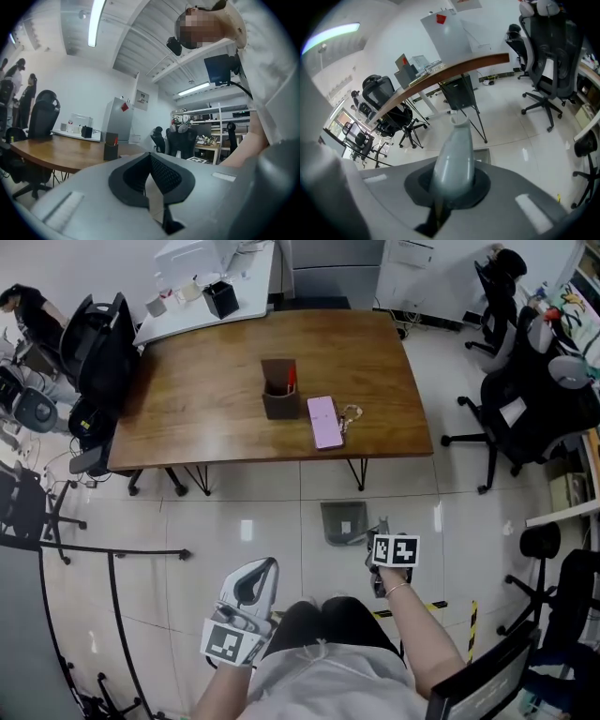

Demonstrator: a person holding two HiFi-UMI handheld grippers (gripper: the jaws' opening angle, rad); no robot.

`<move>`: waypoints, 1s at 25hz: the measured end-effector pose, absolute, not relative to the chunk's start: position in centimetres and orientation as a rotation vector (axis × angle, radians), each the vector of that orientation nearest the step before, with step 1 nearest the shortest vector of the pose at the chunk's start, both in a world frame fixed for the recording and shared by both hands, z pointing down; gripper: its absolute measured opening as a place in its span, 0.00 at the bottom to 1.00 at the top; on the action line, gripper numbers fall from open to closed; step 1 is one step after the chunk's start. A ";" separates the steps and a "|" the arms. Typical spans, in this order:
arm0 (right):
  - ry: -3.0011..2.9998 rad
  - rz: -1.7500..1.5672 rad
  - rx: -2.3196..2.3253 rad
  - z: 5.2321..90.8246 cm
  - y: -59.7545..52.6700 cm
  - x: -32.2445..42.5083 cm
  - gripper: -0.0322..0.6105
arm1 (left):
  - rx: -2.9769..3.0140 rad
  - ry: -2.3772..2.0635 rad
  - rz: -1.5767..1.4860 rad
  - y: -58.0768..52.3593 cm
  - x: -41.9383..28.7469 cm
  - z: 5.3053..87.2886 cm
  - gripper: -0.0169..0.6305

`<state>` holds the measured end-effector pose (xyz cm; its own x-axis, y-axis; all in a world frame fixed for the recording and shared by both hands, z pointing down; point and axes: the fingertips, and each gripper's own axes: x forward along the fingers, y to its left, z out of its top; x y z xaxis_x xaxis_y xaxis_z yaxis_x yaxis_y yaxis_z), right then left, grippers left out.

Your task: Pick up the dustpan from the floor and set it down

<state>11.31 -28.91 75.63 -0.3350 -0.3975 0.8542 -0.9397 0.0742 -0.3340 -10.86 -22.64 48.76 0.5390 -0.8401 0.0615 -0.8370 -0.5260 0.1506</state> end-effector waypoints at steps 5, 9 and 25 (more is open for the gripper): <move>-1.798 1.167 1.335 77.9 -29.5 10.6 0.05 | 2.588 -1.455 -0.038 -23.4 -11.5 51.7 0.05; -1.751 1.111 1.239 78.7 -29.1 10.7 0.28 | 2.577 -1.435 -0.032 -23.2 -11.3 52.1 0.05; -1.803 0.761 1.396 64.9 -26.8 11.8 0.92 | 2.589 -1.383 -0.056 -20.5 -12.1 42.6 0.05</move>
